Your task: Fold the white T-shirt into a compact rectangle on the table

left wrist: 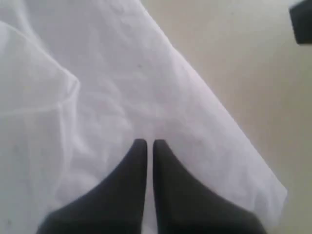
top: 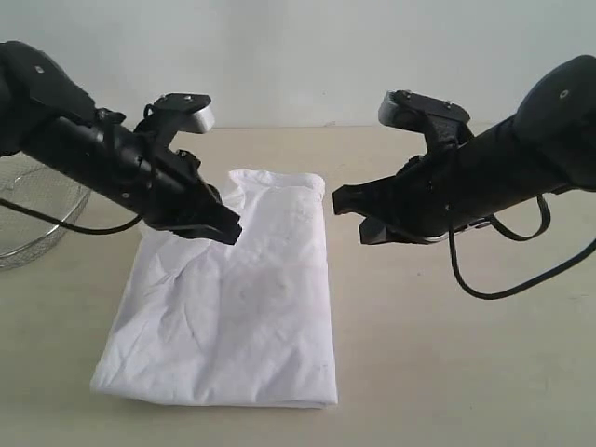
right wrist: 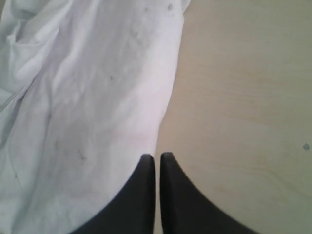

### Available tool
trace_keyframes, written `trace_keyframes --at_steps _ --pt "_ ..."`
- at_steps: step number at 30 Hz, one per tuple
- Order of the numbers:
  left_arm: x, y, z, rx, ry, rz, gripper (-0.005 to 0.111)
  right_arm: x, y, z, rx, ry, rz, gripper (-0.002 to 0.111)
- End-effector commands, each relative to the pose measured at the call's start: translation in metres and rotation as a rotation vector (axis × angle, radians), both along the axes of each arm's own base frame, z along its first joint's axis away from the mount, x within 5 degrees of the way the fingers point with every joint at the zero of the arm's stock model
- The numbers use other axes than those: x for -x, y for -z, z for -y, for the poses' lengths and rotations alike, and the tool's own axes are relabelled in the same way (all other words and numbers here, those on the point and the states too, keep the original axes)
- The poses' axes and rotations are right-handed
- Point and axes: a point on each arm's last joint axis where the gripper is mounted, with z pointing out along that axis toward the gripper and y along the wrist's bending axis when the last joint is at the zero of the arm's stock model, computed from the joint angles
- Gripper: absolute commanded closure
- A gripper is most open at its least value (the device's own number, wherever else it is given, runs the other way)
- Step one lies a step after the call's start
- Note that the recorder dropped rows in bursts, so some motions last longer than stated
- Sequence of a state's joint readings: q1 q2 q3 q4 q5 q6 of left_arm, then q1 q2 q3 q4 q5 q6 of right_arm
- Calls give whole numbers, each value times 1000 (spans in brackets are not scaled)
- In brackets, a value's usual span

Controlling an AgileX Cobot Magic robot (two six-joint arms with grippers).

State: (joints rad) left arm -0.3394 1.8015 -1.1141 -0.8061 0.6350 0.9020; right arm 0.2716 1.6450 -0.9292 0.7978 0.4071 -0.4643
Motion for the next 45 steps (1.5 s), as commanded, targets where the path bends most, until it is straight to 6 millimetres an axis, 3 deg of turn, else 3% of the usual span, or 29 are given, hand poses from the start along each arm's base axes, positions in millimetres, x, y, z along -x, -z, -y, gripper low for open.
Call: trace_keyframes --at_steps 1,12,17,24,28,34,39,42,45 --pt "-20 6 10 14 -23 28 102 4 0 1 9 -31 -6 108" --pt "-34 30 11 -50 -33 -4 102 5 0 1 15 -47 -5 108" --pt "-44 26 -11 -135 -148 27 102 5 0 1 16 -52 -6 108" --pt "-52 -1 -58 -190 -303 75 102 5 0 1 27 -68 5 108" --pt "-51 -11 -71 -190 -329 83 102 5 0 1 28 -67 6 108" --pt "-44 -21 -64 -180 -300 73 102 4 0 1 31 -66 13 108" --pt "-28 -27 -37 -130 -164 29 102 7 3 -4 30 -118 -5 108" --pt "-23 -22 -23 -135 -115 19 102 8 10 -11 21 -147 -23 108" --pt "-24 -1 -15 -157 -88 -32 102 12 20 -28 11 -209 -54 108"
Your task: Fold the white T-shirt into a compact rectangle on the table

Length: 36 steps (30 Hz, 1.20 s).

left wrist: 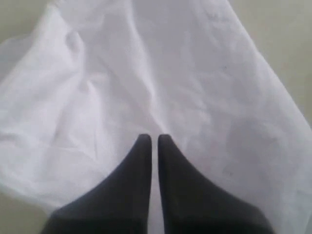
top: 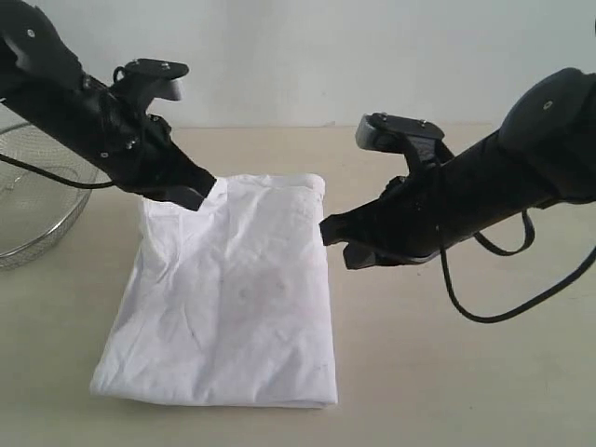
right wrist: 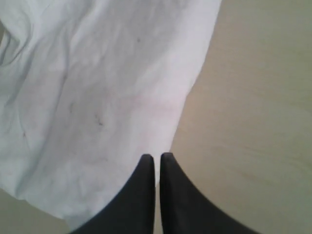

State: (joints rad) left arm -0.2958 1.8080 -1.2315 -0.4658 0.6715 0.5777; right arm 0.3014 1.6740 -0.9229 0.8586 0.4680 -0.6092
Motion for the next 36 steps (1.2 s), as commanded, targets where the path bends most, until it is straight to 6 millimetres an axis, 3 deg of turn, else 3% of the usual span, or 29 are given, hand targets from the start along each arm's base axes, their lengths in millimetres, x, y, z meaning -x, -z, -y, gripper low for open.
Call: trace_keyframes --at_steps 1,4,9,18,26,29,36 --pt "-1 23 9 -16 27 -62 102 7 11 -18 -1 -83 -31 108" --pt "-5 47 6 -74 30 -118 102 11 10 -29 -13 -101 -25 108" --pt "-8 65 -4 -197 6 -146 102 11 10 -29 -9 -108 -15 108" --pt "-12 70 -20 -383 -34 -117 102 12 10 -30 -13 -113 -23 108" --pt "-12 70 -22 -399 -43 -113 102 12 10 -30 -13 -113 -23 108" --pt "-10 60 -19 -351 -65 -123 102 11 10 -30 -11 -109 -19 108" --pt "7 13 -3 -114 -19 -132 102 12 8 -33 -52 -103 -30 108"
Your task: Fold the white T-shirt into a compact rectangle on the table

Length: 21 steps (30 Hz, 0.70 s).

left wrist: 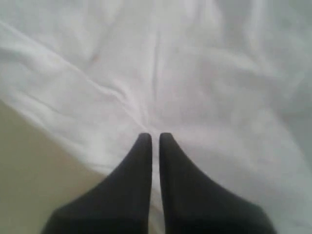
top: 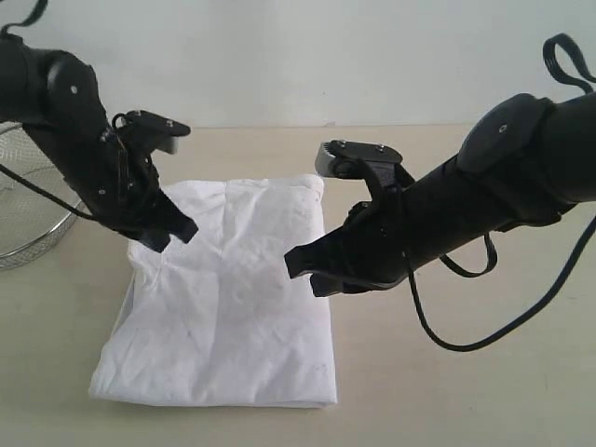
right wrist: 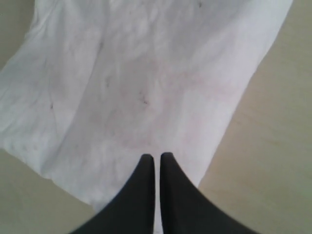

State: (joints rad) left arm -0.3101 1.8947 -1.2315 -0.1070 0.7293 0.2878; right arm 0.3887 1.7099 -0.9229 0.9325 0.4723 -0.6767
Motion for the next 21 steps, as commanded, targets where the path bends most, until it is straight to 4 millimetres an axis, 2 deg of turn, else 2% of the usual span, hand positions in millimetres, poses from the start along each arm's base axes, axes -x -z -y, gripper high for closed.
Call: trace_keyframes --at_steps 1,5,10,12,21 --pt "11 -27 14 163 59 -21 102 2 -4 -6 -42 -18 -3 108" --pt "18 -18 16 192 54 -85 102 3 -2 -15 -40 -14 19 108" --pt "27 22 14 137 59 -172 102 1 23 -21 -5 -24 -37 108" --pt "30 32 12 126 57 -202 102 -1 34 -21 16 -11 -51 108" --pt "31 40 3 22 58 -191 102 -6 67 -19 81 13 -95 108"
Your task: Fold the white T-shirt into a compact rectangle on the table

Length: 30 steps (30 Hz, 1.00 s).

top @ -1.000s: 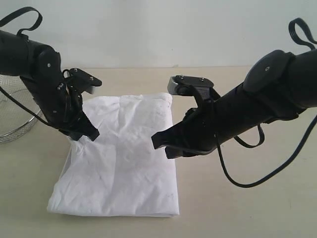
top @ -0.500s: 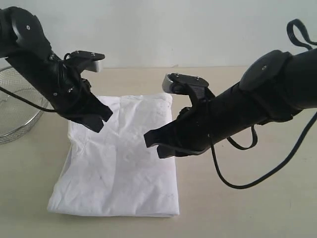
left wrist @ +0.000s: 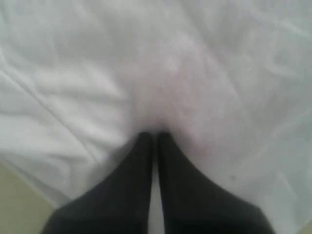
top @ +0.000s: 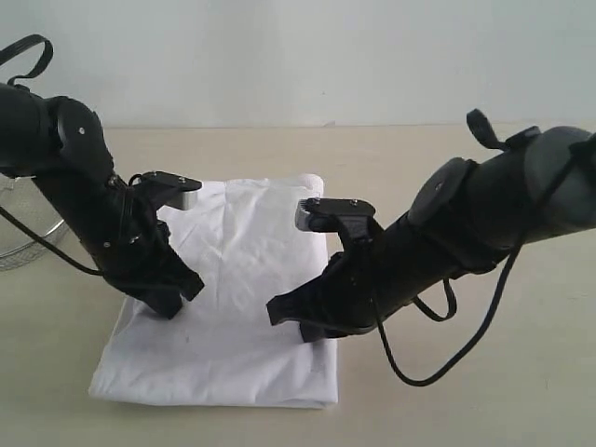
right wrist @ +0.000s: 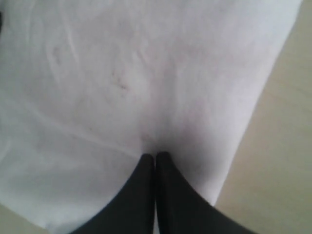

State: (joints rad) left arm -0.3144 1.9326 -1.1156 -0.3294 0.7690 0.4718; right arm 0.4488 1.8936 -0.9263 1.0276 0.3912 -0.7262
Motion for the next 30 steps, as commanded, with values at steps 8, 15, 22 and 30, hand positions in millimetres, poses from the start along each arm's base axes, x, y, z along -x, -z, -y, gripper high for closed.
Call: trace_keyframes --at_steps 8,15,22,30 --pt "4 -2 -7 -96 29 -2 102 -1 2 0 15 -23 12 108" --pt "8 -34 -6 -46 8 66 102 3 -39 0 -45 -30 103 108" --pt "10 -42 -1 14 -12 72 102 -8 -58 -2 -56 -18 196 108" --pt "14 -21 -2 -12 -6 -22 102 -67 -67 1 -130 44 197 108"
